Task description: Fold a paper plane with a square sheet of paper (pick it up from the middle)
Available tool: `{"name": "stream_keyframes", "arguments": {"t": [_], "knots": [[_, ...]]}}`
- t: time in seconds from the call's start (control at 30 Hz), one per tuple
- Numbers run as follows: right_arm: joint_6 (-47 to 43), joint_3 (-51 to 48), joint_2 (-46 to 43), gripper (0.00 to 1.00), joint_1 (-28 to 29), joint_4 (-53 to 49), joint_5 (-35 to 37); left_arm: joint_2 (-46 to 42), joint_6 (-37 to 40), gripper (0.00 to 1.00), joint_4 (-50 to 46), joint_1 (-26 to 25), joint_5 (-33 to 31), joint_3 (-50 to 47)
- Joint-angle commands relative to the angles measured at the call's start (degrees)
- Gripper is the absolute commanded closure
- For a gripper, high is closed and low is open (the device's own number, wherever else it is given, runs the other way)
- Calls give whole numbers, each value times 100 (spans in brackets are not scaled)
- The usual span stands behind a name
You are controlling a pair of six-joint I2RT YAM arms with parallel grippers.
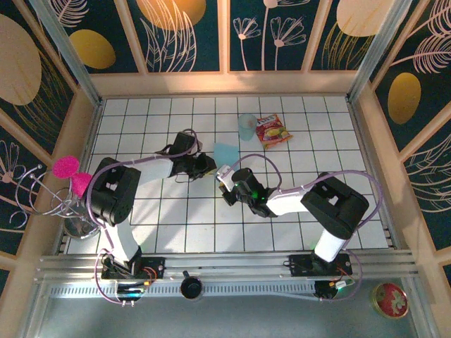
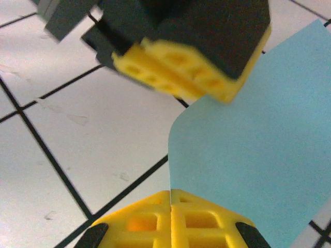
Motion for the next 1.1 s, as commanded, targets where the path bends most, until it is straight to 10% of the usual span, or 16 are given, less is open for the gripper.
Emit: {"name": "stream_keyframes", "arguments": {"t": [0.0, 0.47, 1.07], "knots": [[380, -91, -407, 100, -136, -46, -771, -467, 252, 73, -344, 189, -607, 161], [1359, -199, -245, 100, -293, 124, -2389, 343, 1037, 83, -847, -226, -710, 1234], [2156, -26, 68, 100, -813, -310, -2238, 1560, 1243, 98, -1397, -330, -1137, 1594]]}}
